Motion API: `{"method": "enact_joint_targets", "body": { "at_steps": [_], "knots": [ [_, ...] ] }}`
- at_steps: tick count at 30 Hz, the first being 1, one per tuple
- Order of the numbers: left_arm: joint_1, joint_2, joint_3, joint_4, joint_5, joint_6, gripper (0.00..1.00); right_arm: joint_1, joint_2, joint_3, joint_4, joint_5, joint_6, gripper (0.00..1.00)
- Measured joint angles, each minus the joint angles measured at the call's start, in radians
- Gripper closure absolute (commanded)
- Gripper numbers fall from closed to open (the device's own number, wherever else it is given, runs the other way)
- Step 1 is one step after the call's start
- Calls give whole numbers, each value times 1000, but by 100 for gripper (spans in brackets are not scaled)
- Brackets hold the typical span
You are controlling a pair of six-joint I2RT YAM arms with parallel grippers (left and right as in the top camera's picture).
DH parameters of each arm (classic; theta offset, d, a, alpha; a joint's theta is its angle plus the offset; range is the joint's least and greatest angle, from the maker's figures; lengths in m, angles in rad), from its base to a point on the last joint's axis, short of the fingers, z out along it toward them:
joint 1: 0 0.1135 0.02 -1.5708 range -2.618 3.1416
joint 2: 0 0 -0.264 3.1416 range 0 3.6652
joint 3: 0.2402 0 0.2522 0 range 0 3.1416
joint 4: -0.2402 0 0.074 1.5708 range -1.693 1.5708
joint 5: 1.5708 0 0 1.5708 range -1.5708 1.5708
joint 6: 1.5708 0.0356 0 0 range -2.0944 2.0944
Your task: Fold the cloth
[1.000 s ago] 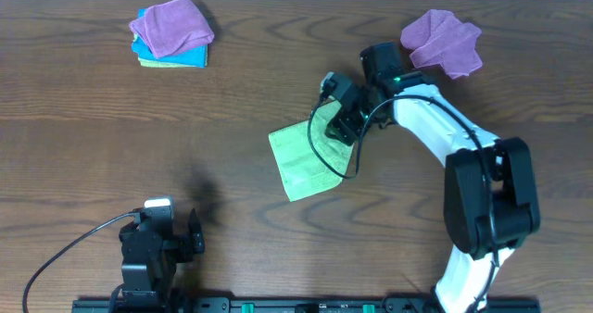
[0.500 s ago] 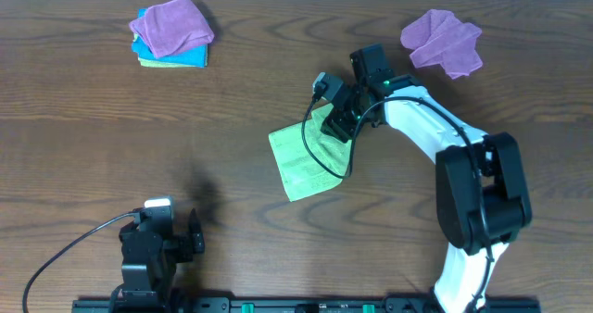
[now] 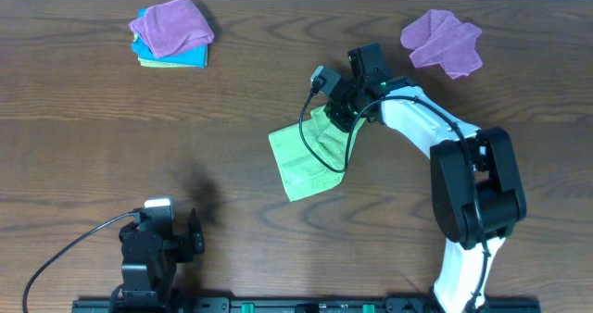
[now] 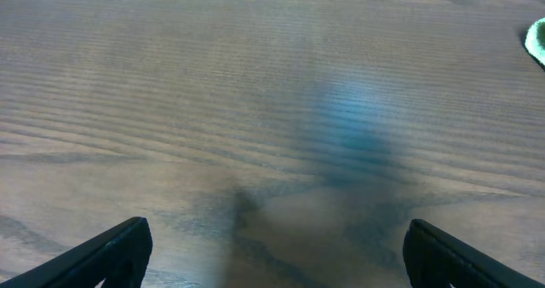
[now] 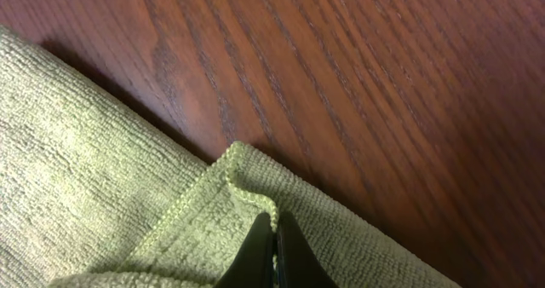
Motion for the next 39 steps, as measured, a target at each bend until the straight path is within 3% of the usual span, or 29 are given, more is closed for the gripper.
{"method": "enact_joint_targets", "body": {
  "at_steps": [9,18,23,25,28,29,31,39],
  "knots": [
    [0,0,0,0,0,0,5,0,0,37,64,40,30,99],
    [0,0,0,0,0,0,5,-13,0,74,228,229,57,99],
    [0,0,0,0,0,0,5,-63,0,78,237,352,77,98],
    [0,0,0,0,0,0,4,-94,0,78,226,388,102,86],
    [0,0,0,0,0,0,5,-137,0,78,206,428,145,54],
    [0,0,0,0,0,0,5,-148,0,78,203,443,160,48],
    [0,0,0,0,0,0,5,-167,0,78,197,473,184,39],
    [0,0,0,0,0,0,5,-158,-1,79,120,506,244,22]
  ]
}}
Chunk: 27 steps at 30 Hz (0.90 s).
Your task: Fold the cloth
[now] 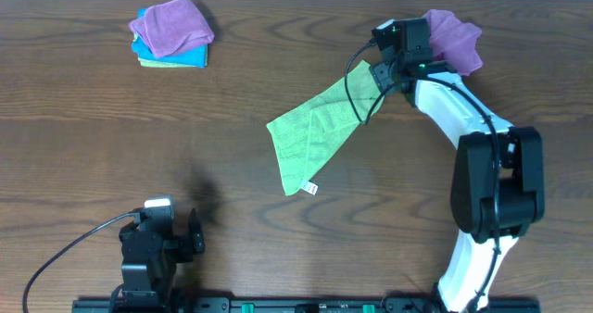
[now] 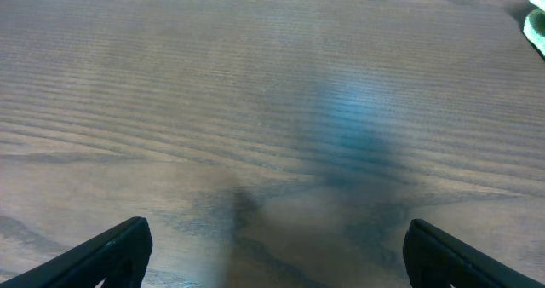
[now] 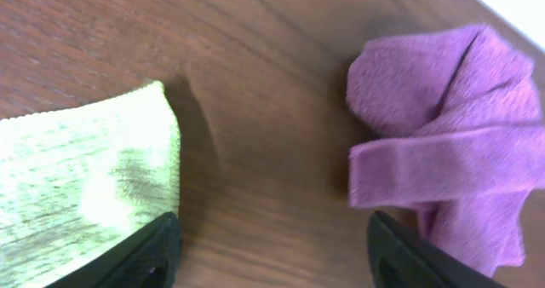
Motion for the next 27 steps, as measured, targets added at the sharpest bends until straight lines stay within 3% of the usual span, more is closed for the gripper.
{"method": "enact_joint_targets", "body": {
  "at_steps": [6,11,16,27],
  "knots": [
    [0,0,0,0,0,0,5,33,-68,0,-40,-37,47,20],
    [0,0,0,0,0,0,5,34,-170,5,-187,-287,23,21],
    [0,0,0,0,0,0,5,47,-164,9,-286,-494,-30,22],
    [0,0,0,0,0,0,5,173,-114,9,-313,-579,-82,24]
  ]
}}
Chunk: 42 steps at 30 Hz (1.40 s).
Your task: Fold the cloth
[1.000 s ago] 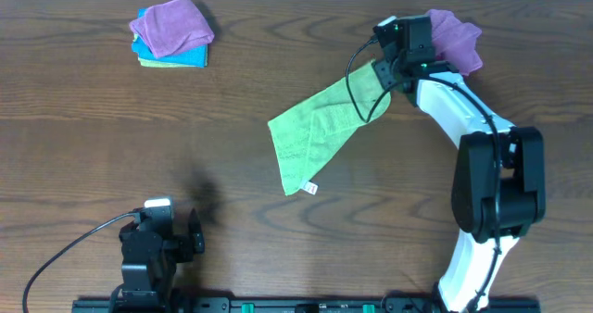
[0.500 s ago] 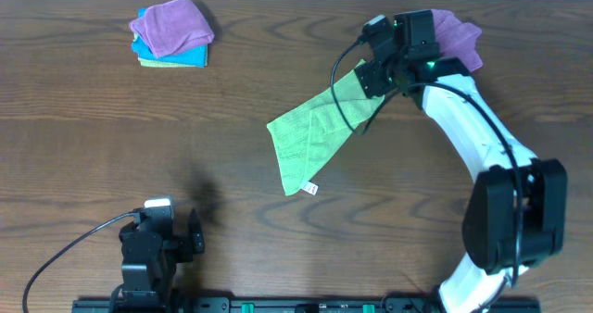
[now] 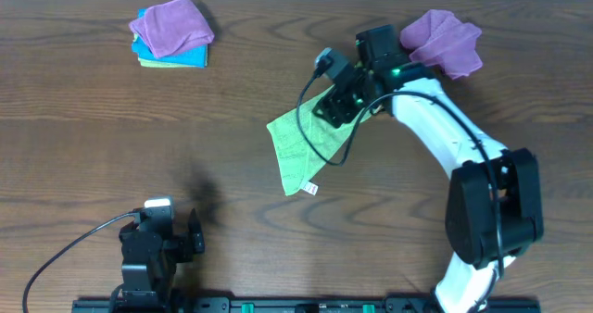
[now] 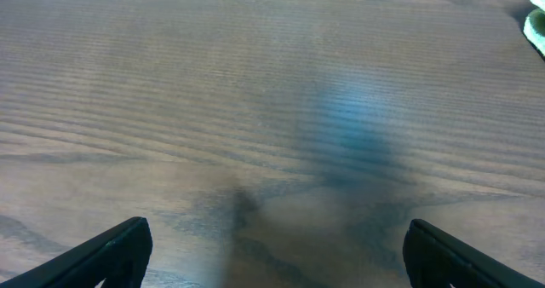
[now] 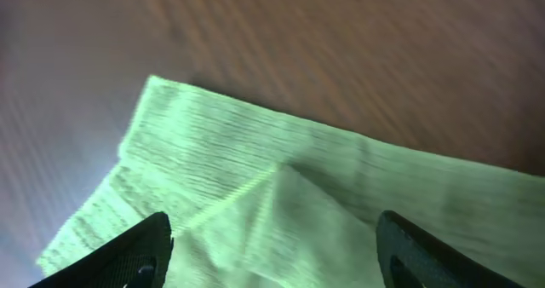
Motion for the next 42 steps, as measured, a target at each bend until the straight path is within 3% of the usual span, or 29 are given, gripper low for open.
{"method": "enact_joint_targets", "body": {
  "at_steps": [12,29,42],
  "knots": [
    [0,0,0,0,0,0,5,25,45,0,-58,64,-28,44],
    [0,0,0,0,0,0,5,26,64,0,-79,92,-31,45],
    [0,0,0,0,0,0,5,42,113,0,-45,102,-31,55]
  ]
}}
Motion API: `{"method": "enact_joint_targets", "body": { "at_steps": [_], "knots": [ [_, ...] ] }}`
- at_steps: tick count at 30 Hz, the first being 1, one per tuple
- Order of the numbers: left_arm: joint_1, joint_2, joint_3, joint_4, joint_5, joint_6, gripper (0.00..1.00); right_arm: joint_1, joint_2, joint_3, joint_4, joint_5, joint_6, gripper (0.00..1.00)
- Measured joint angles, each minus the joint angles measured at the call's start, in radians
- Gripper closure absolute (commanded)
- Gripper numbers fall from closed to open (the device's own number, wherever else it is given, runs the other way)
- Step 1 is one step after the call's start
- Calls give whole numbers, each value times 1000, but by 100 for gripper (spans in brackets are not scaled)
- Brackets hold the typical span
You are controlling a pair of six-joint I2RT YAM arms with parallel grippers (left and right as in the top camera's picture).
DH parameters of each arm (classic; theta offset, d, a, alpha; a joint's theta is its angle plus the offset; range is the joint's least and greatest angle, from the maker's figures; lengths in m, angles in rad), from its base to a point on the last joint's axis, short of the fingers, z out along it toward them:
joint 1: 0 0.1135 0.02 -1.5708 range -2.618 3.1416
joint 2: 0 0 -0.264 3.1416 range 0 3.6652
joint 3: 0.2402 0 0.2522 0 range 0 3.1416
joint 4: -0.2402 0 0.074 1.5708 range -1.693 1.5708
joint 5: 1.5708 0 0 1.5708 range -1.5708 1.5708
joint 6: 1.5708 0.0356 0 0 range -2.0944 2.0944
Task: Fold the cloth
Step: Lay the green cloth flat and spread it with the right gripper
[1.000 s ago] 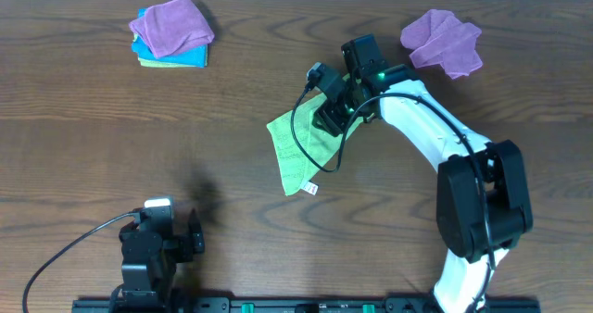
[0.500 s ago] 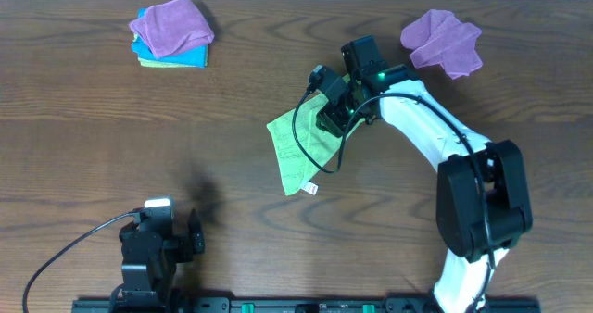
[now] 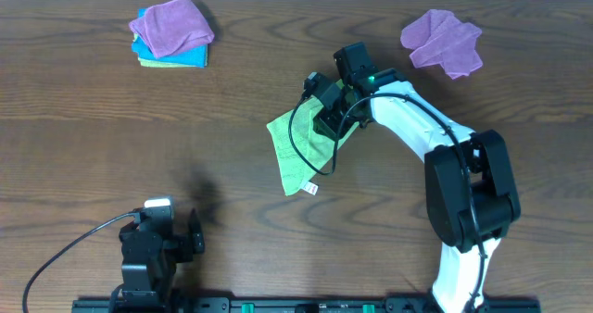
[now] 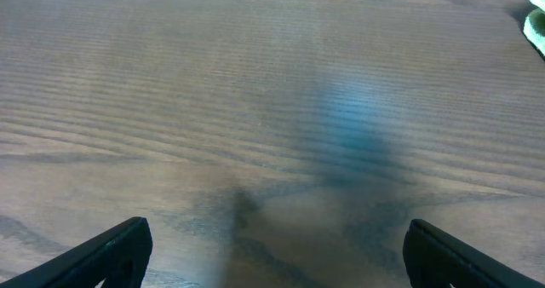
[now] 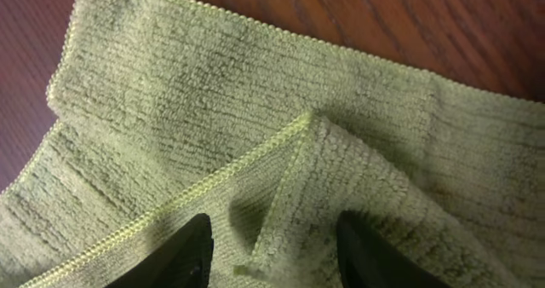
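Note:
The light green cloth [image 3: 298, 153] lies crumpled at mid table, with a white tag at its lower corner. My right gripper [image 3: 326, 117] is down on the cloth's upper right part. In the right wrist view the green cloth [image 5: 213, 109] fills the frame. There the right gripper [image 5: 272, 267] is open, its fingertips [image 5: 183, 258] astride a raised fold with a stitched hem. My left gripper [image 4: 277, 258] stands open over bare wood at the front left, far from the cloth. Only a sliver of the green cloth [image 4: 536, 31] shows in the left wrist view.
A crumpled purple cloth [image 3: 442, 41] lies at the back right. A stack of folded cloths [image 3: 171, 31], purple on blue on yellow, sits at the back left. The right arm's black cable [image 3: 301, 146] loops over the green cloth.
My right gripper has moved a little down and left and sits lower on the cloth, its fingers closer together. The cloth's upper right part is bunched nearer the middle. The left arm has not moved.
First my right gripper was shut on a corner of the folded green cloth. Then the cloth lay stretched toward the purple cloth, the gripper open at its far end. Then the gripper was open back over the cloth, and now it is low astride a fold.

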Motion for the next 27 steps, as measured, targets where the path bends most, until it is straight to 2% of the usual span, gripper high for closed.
{"method": "enact_joint_targets", "body": {
  "at_steps": [3,8,17,27],
  "knots": [
    [0,0,0,0,0,0,5,0,0,0,3,13,-5,66],
    [0,0,0,0,0,0,5,1,5,0,6,23,-8,99],
    [0,0,0,0,0,0,5,1,-1,0,-32,90,-5,99],
    [0,0,0,0,-1,0,4,0,-167,0,-354,234,23,99]
  ]
}}
